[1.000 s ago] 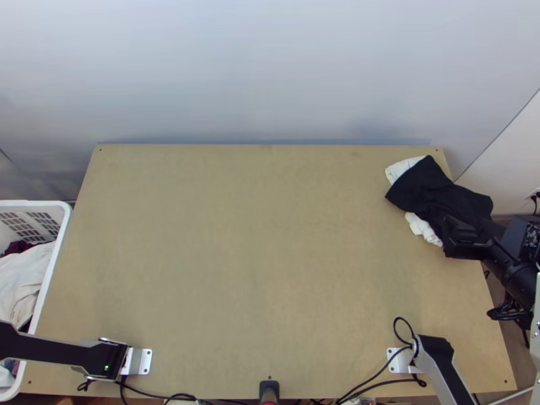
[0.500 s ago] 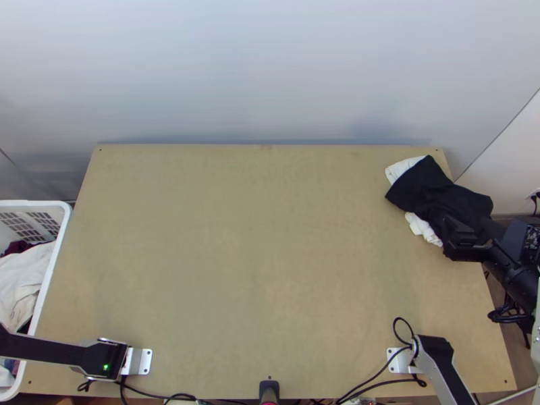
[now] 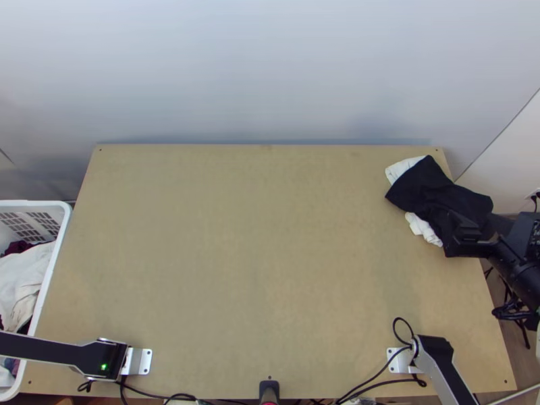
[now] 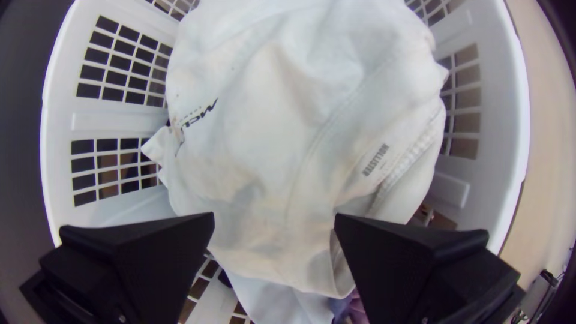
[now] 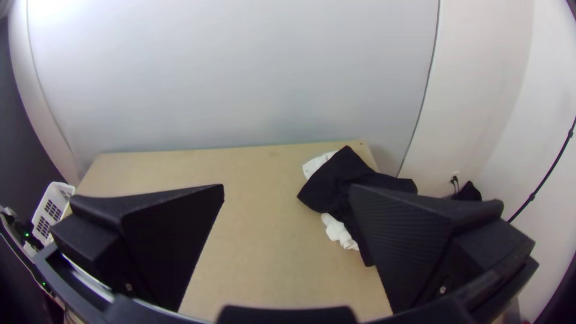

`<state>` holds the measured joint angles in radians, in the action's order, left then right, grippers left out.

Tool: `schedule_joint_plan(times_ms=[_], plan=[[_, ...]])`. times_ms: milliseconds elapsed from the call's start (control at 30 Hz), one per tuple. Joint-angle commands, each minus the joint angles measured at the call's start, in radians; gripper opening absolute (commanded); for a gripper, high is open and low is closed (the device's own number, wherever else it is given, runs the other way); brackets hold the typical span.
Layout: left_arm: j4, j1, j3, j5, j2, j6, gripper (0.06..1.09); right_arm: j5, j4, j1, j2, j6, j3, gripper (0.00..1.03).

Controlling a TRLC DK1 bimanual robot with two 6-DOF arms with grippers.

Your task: Fold the t-shirt

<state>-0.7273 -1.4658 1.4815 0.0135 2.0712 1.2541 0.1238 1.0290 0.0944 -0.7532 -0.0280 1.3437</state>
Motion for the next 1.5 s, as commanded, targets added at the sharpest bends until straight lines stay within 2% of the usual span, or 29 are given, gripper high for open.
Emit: schedule_joint_plan(times_ms=[0,67,267,300,367,467,600,667,800,867,1033,1267,1400,1467], plan=[[0.052,-0.01,-0.021,0.069,0.052,0.022,1.03,-0.032,-0.003,-0.007,-0.038,0.013,0.046,0.99],[0.078,-0.013,-0.032,0.086,0.059,0.025,1.03,-0.033,-0.004,-0.007,-0.055,0.016,0.06,0.99],[0.138,-0.014,-0.036,0.086,0.081,0.021,0.76,-0.03,-0.004,-0.016,-0.069,0.01,0.064,0.98],[0.161,-0.014,-0.036,0.082,0.084,0.018,0.64,-0.03,-0.004,-0.016,-0.069,0.01,0.064,0.98],[0.192,-0.014,-0.036,0.068,0.09,0.01,0.36,-0.032,-0.004,-0.016,-0.069,0.011,0.063,0.98],[0.172,-0.013,-0.036,0.066,0.102,0.015,0.09,-0.032,-0.001,-0.016,-0.067,0.011,0.058,0.97],[0.169,-0.014,-0.03,0.063,0.11,0.002,0.1,-0.032,0.0,-0.016,-0.067,0.011,0.054,0.97],[0.112,-0.013,-0.001,0.051,0.099,-0.028,0.1,-0.032,0.0,-0.016,-0.067,0.011,0.052,0.97],[-0.149,-0.011,0.178,-0.064,0.082,-0.163,0.1,-0.03,0.0,-0.016,-0.069,0.011,0.052,0.97],[-0.317,-0.011,0.315,-0.164,0.081,-0.237,0.1,-0.032,0.0,-0.016,-0.069,0.011,0.051,0.97],[-0.687,-0.008,0.619,-0.333,0.073,-0.295,0.1,-0.03,-0.012,-0.016,-0.069,0.013,0.034,0.97],[-0.699,0.041,0.612,-0.481,-0.146,-0.404,0.1,-0.03,-0.041,-0.025,-0.08,0.007,0.0,0.97],[-0.701,0.119,0.504,-0.547,-0.289,-0.453,0.1,-0.032,-0.044,-0.038,-0.06,0.011,-0.048,0.97],[-0.701,0.173,0.431,-0.552,-0.376,-0.459,0.1,-0.032,-0.043,-0.042,-0.034,0.01,-0.072,0.97]])
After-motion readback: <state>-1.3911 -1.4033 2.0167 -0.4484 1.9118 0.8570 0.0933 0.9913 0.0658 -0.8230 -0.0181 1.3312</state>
